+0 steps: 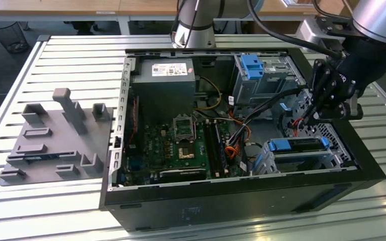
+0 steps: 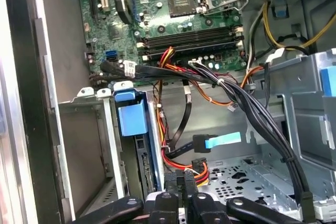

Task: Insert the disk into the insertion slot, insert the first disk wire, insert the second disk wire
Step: 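Insert the first disk wire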

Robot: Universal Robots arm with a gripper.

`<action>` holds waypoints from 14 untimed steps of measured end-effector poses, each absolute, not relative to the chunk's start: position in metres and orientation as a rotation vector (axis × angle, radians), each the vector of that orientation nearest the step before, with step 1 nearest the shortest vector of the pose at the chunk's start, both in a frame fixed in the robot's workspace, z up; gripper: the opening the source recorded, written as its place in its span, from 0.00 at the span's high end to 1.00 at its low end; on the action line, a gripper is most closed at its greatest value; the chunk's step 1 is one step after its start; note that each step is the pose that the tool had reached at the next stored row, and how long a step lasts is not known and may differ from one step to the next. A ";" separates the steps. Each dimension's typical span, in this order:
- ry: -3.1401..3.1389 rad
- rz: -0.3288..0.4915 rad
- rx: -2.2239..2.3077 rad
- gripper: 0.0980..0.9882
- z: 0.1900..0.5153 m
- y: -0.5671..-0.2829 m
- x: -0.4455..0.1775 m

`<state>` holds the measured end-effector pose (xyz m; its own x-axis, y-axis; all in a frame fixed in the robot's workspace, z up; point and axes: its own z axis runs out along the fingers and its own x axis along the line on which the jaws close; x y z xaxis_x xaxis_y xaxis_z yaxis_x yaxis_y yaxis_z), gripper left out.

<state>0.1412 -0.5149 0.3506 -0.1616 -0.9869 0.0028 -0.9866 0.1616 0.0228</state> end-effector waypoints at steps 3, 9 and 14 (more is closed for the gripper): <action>-2.324 -0.024 2.088 0.93 0.350 -0.515 0.141; -2.254 -0.019 2.167 0.93 0.350 -0.517 0.141; -2.244 -0.009 2.187 0.93 0.350 -0.522 0.140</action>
<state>0.1402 -0.5215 0.3498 -0.0257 -0.9997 0.0022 -0.9996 0.0257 0.0101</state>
